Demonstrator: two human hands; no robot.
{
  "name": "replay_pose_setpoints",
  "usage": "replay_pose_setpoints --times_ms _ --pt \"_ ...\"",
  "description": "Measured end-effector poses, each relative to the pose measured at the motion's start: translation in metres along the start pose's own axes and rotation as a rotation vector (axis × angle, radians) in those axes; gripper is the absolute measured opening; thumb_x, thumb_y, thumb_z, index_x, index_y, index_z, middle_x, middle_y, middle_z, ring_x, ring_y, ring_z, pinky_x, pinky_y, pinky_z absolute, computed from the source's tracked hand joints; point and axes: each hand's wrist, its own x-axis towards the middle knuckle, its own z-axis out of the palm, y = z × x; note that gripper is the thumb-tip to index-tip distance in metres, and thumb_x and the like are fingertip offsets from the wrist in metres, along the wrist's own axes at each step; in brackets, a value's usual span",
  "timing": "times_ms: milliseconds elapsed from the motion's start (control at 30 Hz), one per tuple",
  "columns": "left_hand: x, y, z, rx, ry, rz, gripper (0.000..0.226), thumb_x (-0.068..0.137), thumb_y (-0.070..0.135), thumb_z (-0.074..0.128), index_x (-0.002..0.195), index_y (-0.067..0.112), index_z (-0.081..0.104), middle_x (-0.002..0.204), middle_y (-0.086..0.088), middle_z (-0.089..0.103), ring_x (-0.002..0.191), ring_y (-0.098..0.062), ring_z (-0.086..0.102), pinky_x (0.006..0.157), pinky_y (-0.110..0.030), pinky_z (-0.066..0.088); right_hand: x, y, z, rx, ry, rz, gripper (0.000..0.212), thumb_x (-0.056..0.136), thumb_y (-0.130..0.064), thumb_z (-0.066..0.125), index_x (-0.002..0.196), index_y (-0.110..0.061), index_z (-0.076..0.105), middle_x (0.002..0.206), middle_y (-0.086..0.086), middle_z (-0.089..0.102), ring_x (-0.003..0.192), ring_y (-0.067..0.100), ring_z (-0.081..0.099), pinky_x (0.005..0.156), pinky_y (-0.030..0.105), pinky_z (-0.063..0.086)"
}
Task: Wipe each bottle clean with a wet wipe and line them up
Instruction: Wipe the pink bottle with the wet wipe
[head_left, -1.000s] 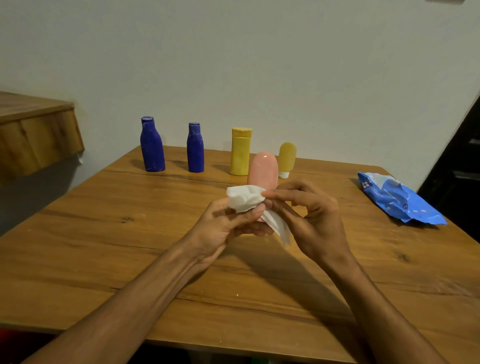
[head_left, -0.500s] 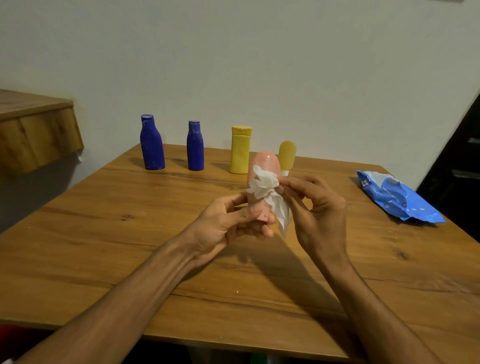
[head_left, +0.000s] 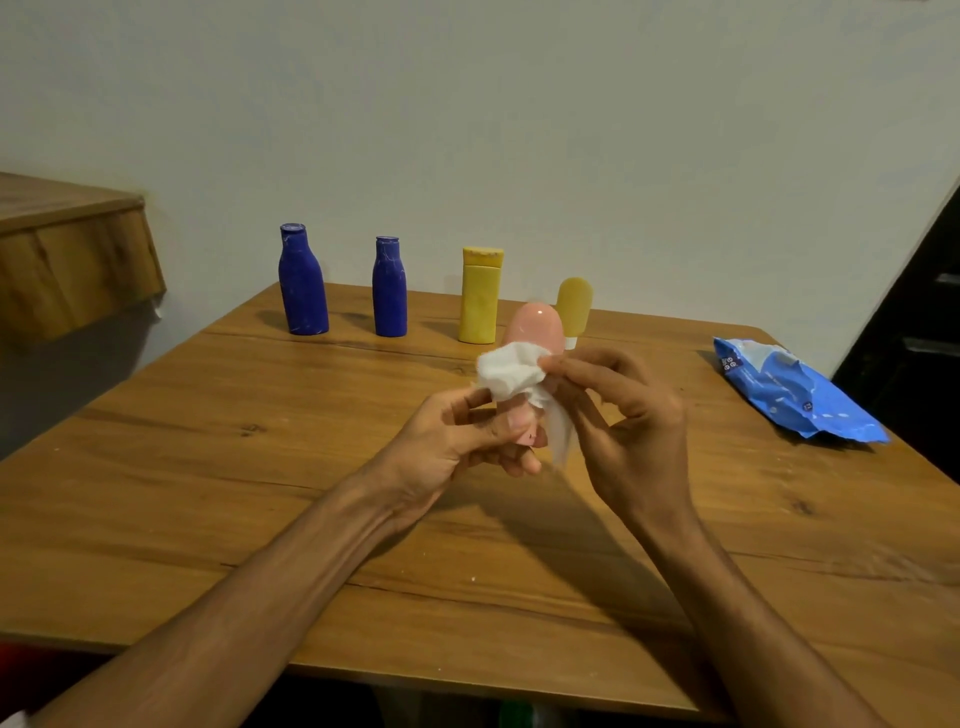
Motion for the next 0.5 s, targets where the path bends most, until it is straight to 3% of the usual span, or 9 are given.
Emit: replay_pose_setpoints --times_ms 267,333,433,500 --pt "0.0001 0.0012 0.0020 0.052 0.014 -0.002 0.040 0.082 0.018 0.065 0.120 0.007 0.061 0.096 -0.016 0.069 0.080 -0.027 0.065 0.082 -0.044 0.051 0.0019 0.0037 -0.0015 0.022 0.044 0.050 0.025 0.087 -0.022 0.067 0.110 -0.015 0.072 0.102 0.001 0.068 0.096 0.017 0.064 0.076 0.047 0.054" --pt "0.0006 0.0002 0.0014 0.032 0.030 0.000 0.039 0.082 0.018 0.065 0.119 0.007 0.061 0.096 -0.016 0.069 0.080 -0.028 0.065 0.081 -0.044 0.051 0.0013 0.0041 -0.0014 0.046 0.004 0.042 0.024 0.087 -0.021 0.068 0.109 -0.014 0.072 0.102 0.003 0.068 0.096 0.016 0.064 0.076 0.042 0.055" --pt "0.0006 0.0007 -0.0007 0.083 -0.003 -0.021 0.039 0.085 0.020 0.064 0.121 0.006 0.060 0.098 -0.016 0.069 0.083 -0.029 0.065 0.083 -0.044 0.051 0.0029 0.0022 -0.0039 0.061 0.032 0.073 0.023 0.085 -0.010 0.070 0.108 -0.011 0.072 0.099 0.005 0.068 0.092 0.006 0.062 0.073 0.016 0.050" --pt "0.0007 0.0010 0.0001 0.123 -0.010 -0.021 0.039 0.085 0.021 0.064 0.122 0.010 0.060 0.099 -0.016 0.069 0.084 -0.028 0.066 0.082 -0.041 0.053 0.0035 0.0011 -0.0034 0.046 0.073 0.088 0.024 0.085 -0.006 0.068 0.109 -0.010 0.071 0.097 0.005 0.067 0.088 0.004 0.060 0.070 0.010 0.045"
